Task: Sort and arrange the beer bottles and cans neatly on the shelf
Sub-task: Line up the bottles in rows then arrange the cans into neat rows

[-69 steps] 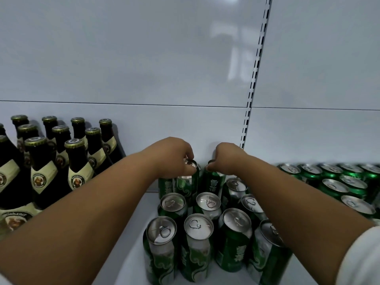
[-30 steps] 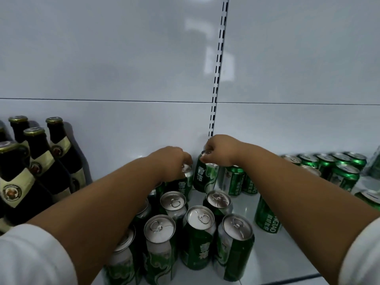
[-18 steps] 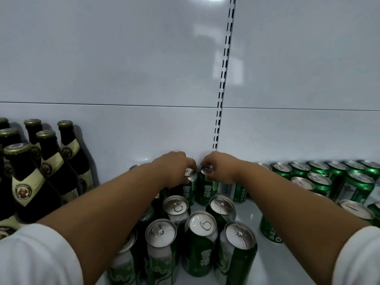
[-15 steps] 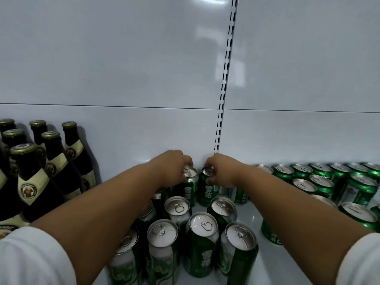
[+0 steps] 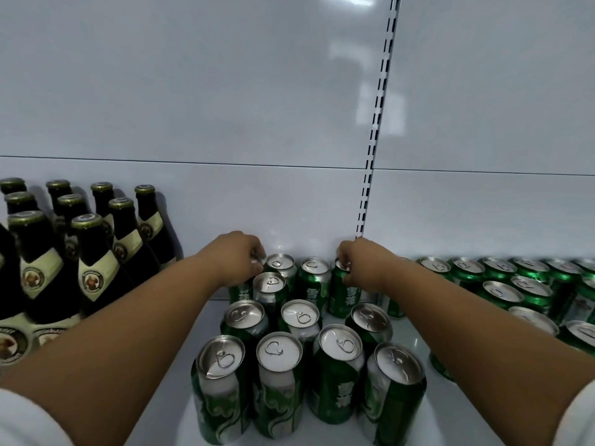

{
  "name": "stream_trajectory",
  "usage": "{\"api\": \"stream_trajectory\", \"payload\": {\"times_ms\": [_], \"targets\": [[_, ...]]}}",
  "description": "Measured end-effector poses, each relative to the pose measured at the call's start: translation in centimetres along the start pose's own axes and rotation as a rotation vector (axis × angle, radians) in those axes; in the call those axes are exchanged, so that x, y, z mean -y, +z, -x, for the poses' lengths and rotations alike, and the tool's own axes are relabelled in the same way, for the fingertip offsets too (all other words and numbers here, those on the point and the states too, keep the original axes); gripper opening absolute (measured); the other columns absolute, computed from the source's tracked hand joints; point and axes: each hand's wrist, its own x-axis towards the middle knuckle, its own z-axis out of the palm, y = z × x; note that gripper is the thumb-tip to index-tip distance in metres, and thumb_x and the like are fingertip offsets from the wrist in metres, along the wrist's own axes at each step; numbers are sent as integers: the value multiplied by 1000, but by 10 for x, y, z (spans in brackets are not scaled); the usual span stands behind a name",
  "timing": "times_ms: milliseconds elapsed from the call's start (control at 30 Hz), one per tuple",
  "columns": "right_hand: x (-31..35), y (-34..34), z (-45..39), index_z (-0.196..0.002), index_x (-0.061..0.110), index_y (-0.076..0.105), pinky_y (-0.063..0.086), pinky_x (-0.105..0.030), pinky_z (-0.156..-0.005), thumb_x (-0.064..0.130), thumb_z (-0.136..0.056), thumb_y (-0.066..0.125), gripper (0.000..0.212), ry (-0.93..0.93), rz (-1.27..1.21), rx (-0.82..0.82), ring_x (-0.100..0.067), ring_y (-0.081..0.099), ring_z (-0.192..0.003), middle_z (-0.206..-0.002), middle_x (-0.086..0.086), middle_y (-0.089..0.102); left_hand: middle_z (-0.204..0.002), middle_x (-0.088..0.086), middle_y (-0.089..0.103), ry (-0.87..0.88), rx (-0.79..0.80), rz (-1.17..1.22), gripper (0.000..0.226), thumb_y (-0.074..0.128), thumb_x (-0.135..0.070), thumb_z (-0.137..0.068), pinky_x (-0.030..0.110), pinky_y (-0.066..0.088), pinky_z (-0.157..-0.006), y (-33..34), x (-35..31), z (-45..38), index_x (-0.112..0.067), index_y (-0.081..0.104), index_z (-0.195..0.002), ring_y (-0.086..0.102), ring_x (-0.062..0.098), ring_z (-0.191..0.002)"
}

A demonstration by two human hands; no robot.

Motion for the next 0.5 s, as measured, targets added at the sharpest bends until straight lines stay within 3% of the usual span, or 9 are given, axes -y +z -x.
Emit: {"api": "stream_trajectory", "payload": {"times_ms": [100,167,400,500], "targets": [[16,-3,2,-113,20,55,49,-39,-88,42,-79,71,44,-80,87,-114,-25,51,-103,-111,-5,53,-118,4,59,-72,-21,-36,38,70,-42,-83,33,49,-92,2,11,5,-30,64,-117,59,25,-108],[31,-7,1,-112,22,56,46,-37,-87,48,-80,70,43,-143,113,-125,-24,52,-103,-110,-2,56,-121,6,58,-86,18,-42,44,74,-36,-81,32,48,-90,4,18,7,-28,61,-122,59,25,-108],[51,-5,-10,-102,11,59,45,-33,-82,18,-81,75,28,-208,167,-28,-28,55,-100,-110,-9,58,-119,8,55,-56,-66,-19,39,72,-24,-85,32,46,-87,14,24,10,-24,60,-121,58,27,-107],[49,-3,-10,-96,15,57,47,-35,-83,18,-79,74,25,-213,162,-34,-28,54,-101,-107,-8,55,-119,9,54,-54,-88,9,41,71,-26,-85,33,47,-88,18,26,15,-25,59,-125,58,28,-107]]}}
